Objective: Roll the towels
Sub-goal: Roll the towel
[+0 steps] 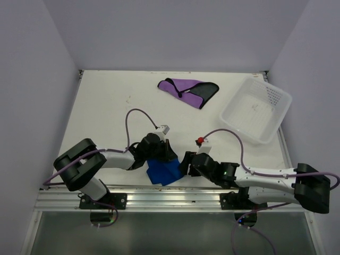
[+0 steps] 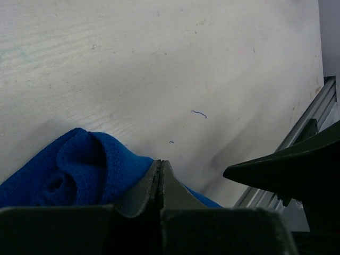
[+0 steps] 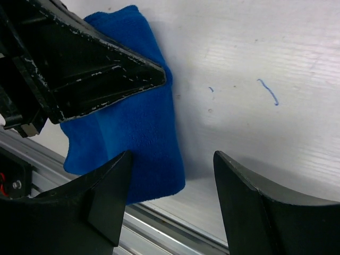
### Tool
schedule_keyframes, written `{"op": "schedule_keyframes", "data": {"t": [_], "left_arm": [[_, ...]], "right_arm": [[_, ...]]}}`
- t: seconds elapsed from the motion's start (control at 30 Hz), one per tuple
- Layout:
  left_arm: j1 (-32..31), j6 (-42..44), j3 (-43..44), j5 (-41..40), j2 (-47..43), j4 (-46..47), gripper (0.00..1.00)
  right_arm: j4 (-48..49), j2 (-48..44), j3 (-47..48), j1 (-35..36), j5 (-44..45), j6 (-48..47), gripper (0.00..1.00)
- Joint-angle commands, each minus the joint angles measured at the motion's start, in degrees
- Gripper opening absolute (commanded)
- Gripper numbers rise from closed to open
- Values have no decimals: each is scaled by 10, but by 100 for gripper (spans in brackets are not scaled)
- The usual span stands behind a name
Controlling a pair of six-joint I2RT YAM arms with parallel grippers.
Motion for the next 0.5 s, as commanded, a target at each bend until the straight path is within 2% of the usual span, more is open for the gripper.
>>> {"op": "schedule_keyframes", "data": {"t": [0.0,0.27,0.37,0.4,0.47], "left_arm": [[0,9,-20,-21,-2,-58,0],[0,3,-32,-34,-16,-56,0],[0,0,-39,-44,-23,-56,0],[0,0,-40,-45,-23,-56,0],[0,-3,-44,-54,-26,-59,0]], "right_arm": [[85,35,0,-3,-63,6,66],[135,98,-7,-1,-100,6,66],[144,103,-17,4,-100,11,61],[145,103,-17,7,-100,11,56],[143,105,-14,12,-99,7,52]]}}
